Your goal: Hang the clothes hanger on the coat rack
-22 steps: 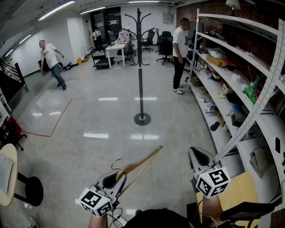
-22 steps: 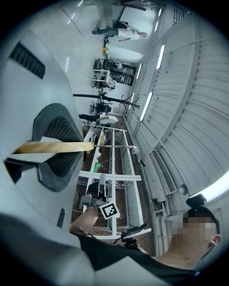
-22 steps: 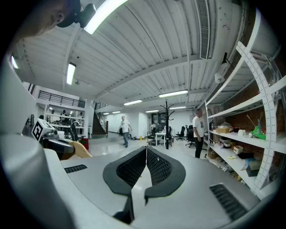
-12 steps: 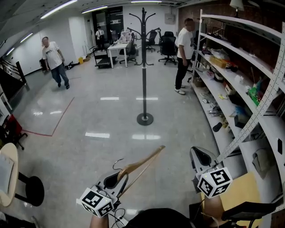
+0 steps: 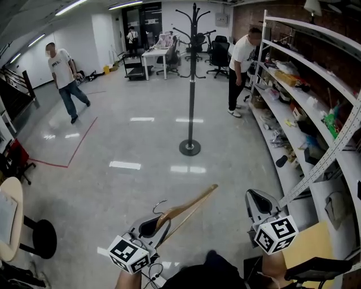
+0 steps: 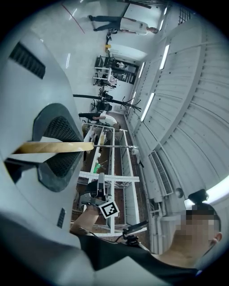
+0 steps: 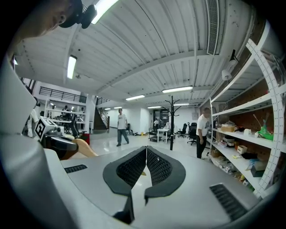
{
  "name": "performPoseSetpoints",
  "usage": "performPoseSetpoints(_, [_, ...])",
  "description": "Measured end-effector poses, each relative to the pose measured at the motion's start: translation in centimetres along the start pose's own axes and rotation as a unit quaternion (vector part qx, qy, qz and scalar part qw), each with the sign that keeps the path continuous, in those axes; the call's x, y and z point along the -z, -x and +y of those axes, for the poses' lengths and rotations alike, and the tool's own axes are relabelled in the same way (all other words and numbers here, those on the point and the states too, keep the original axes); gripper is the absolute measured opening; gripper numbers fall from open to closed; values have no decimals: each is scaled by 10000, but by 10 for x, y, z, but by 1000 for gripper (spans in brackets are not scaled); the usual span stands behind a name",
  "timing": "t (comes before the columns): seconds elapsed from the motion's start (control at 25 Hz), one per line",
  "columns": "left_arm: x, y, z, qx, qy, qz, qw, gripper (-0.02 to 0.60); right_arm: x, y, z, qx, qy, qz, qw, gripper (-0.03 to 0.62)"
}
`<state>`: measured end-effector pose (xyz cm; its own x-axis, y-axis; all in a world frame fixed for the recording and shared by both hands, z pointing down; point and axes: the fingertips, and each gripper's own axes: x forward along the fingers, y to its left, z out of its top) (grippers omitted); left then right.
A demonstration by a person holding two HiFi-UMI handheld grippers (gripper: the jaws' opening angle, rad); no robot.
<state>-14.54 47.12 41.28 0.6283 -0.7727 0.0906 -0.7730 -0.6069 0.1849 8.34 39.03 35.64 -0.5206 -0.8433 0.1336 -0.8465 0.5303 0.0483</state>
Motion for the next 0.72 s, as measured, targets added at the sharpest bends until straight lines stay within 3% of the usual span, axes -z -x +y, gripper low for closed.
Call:
performPoseSetpoints(0.28, [-1,-43,44,-92,24,34,9999,52,5,-56,-23,-95,-5,-24,10000,8])
performPoseSetpoints(0.72, [-57,-196,122,67,-227,108,9997,52,-15,-188,-138,-96,-239,-235,9994,8])
